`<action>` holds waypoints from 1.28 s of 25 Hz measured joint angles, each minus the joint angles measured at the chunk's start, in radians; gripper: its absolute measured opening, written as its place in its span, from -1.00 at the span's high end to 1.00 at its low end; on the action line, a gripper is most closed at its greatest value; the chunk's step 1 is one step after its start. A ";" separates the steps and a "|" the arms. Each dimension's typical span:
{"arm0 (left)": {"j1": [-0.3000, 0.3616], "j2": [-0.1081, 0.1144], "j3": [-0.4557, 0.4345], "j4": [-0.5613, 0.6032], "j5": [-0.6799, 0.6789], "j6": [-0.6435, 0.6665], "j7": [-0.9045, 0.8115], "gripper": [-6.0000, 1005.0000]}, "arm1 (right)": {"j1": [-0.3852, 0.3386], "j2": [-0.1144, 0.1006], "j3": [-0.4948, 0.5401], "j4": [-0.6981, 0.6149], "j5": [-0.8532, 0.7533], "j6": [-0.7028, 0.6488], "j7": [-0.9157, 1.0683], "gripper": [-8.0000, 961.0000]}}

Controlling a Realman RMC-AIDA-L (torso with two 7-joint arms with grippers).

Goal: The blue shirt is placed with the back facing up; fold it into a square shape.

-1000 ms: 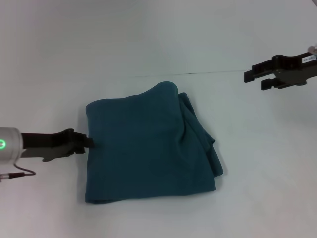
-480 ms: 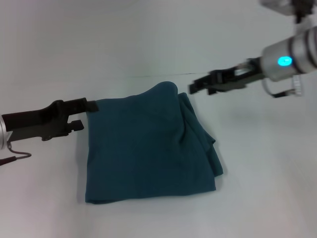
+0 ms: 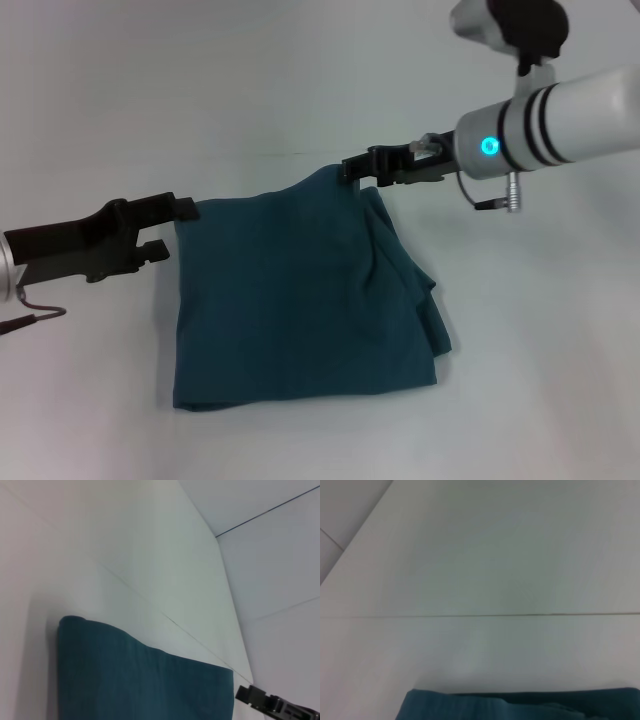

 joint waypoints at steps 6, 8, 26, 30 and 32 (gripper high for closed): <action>-0.008 -0.003 0.001 -0.022 -0.001 -0.008 0.012 -0.71 | 0.026 0.020 0.002 0.046 0.001 0.055 -0.001 -0.35; -0.008 -0.003 0.003 -0.026 -0.001 -0.014 0.013 -0.71 | 0.030 0.022 0.005 0.056 0.001 0.066 0.003 -0.35; -0.008 -0.011 0.001 -0.038 -0.009 -0.022 0.041 -0.71 | 0.065 0.011 -0.001 0.128 -0.003 0.118 0.013 0.65; -0.008 -0.011 0.002 -0.038 -0.009 -0.026 0.041 -0.70 | 0.065 0.011 0.001 0.125 -0.001 0.117 0.014 0.78; -0.008 -0.010 0.004 -0.038 -0.009 -0.026 0.041 -0.70 | 0.063 0.009 0.003 0.107 0.000 0.101 0.021 0.85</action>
